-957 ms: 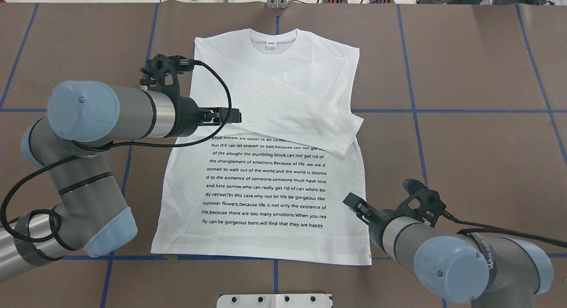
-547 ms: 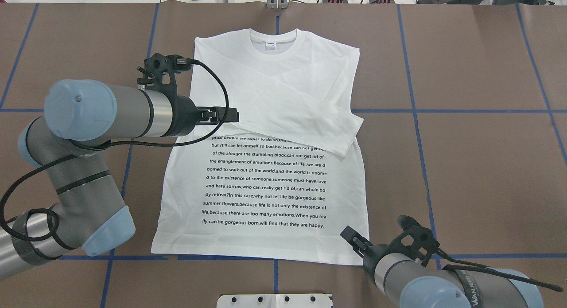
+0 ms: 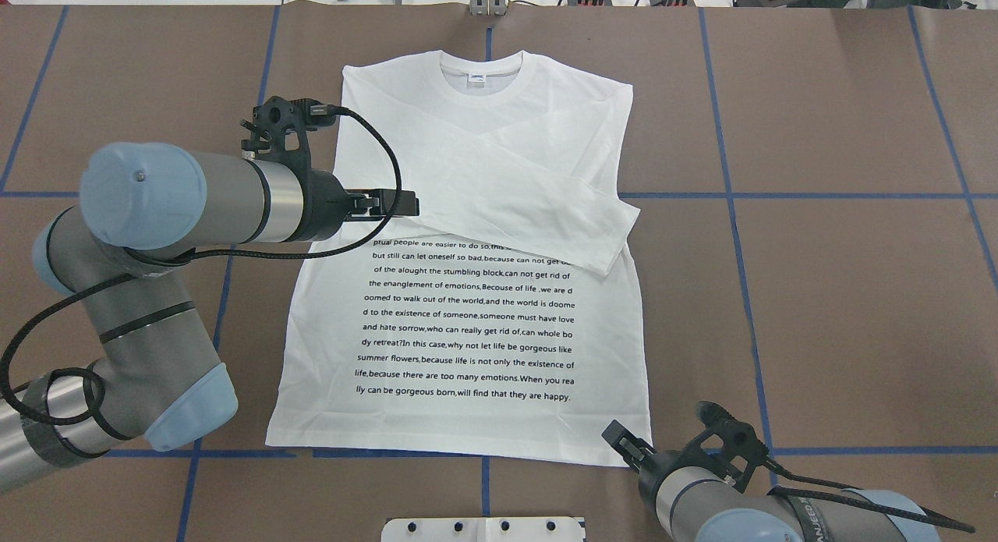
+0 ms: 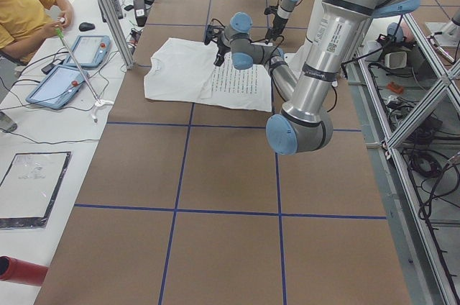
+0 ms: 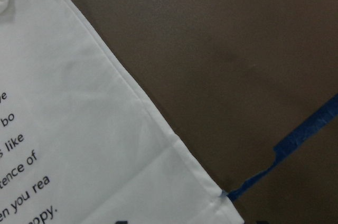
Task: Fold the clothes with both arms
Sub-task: 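Move both grippers down to the hem corners nearest the robot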
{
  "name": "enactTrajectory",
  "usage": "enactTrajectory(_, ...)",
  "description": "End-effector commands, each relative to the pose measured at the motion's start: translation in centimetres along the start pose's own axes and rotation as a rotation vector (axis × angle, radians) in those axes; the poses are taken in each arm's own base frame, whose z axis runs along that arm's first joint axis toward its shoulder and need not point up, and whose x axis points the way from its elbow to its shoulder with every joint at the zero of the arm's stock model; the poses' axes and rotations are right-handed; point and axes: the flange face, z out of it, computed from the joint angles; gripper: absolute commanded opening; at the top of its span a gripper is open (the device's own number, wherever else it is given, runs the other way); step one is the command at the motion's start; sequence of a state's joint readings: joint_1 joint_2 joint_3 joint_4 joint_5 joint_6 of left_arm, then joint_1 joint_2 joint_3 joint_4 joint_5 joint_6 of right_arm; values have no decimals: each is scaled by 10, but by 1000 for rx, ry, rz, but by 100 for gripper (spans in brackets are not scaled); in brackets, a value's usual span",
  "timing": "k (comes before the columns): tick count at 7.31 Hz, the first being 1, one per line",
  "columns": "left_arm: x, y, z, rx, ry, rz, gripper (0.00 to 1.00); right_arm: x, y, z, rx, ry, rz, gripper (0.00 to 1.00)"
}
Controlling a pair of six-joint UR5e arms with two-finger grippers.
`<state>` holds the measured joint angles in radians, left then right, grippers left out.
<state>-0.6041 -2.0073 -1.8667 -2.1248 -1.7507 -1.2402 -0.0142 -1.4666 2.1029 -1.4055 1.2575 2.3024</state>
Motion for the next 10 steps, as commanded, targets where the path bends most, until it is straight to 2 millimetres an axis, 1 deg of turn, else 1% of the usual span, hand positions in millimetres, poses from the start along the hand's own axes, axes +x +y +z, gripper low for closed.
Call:
enactTrajectory(1,-1,1,1,1,2,-11,98,3,1,4,4,10,-5,76)
enactTrajectory(2,0,2,2,-1,3,-10,98,4,3,5,-1,12,-7,73)
enactTrajectory(3,1,2,1,0,7,-11,98,5,1,5,3,15,-7,62)
enactTrajectory(4,1,2,1,1,8,-10,98,6,2,7,8,18,-9,47)
enactTrajectory(5,3,3,0,0,13,-20,98,6,2,6,7,17,-8,37)
enactTrajectory(6,3,3,0,-1,13,-27,98,5,1,6,9,15,-4,3)
enactTrajectory(7,3,3,1,-1,12,-26,98,7,1,7,11,19,-3,0)
enactTrajectory(8,4,3,0,-1,15,-27,98,7,2,8,10,19,-4,0)
enactTrajectory(9,4,3,-1,0,16,-40,98,4,2,3,3,10,0,0)
enactTrajectory(10,5,3,-2,0,18,-48,98,5,3,3,2,12,-2,0)
